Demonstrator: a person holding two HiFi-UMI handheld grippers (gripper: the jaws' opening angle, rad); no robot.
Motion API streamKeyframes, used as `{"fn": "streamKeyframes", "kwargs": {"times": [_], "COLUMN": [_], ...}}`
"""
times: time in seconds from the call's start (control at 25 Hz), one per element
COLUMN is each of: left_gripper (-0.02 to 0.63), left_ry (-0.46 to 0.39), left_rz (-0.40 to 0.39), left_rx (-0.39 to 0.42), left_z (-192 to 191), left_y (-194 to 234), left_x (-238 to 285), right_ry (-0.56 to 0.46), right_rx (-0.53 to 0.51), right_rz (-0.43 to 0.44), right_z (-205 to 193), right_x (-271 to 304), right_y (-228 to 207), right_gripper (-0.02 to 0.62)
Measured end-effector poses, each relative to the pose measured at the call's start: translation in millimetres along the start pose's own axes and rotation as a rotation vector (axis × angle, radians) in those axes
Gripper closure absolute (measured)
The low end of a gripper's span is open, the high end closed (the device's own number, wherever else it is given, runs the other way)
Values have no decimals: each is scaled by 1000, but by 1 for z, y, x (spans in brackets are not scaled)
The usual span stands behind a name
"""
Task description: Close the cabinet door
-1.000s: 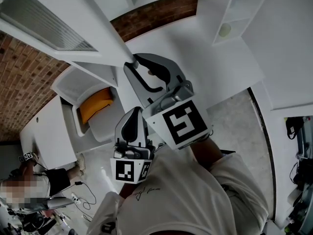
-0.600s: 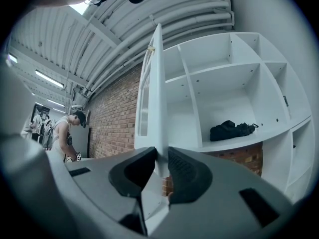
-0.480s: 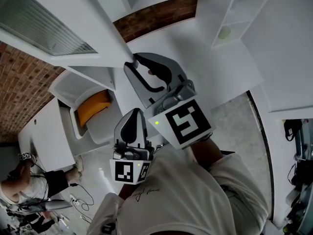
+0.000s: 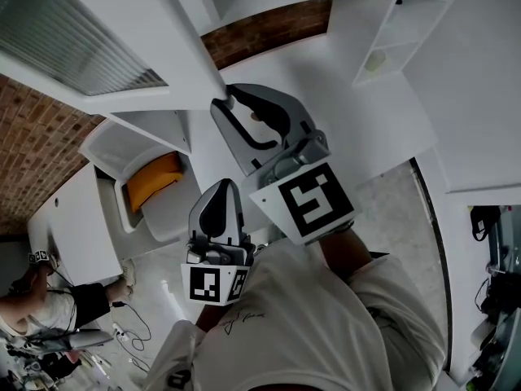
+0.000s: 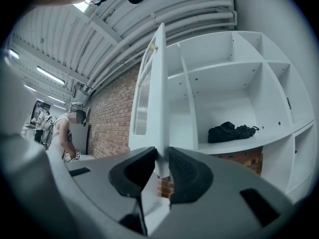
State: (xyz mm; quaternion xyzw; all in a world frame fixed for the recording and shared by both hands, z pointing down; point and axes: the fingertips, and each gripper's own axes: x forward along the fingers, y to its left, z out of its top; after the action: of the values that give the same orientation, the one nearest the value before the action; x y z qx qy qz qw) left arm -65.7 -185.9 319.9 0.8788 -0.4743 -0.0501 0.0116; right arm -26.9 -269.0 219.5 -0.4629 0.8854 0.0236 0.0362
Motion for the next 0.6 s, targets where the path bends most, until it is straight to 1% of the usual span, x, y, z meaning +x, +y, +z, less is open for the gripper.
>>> {"fn": "streamKeyframes", "kwargs": {"times": [0.16, 0.4, 0.6], "left_gripper": [589, 589, 589], "left_ry": [2, 0, -2], "left_rz": [2, 5, 13], "left_rx": [0, -1, -5], "left_z": [-1, -2, -3], "left_y": [0, 0, -1], "left_x": [5, 10, 15], "right_ry": [-1, 4, 3], "right_rx": [-2, -41, -50], "right_rz": [5, 7, 3], "right_z": [-1, -2, -3], "right_x": [3, 8, 12], "right_y": [-6, -12, -17], "right_gripper": [511, 511, 512]}}
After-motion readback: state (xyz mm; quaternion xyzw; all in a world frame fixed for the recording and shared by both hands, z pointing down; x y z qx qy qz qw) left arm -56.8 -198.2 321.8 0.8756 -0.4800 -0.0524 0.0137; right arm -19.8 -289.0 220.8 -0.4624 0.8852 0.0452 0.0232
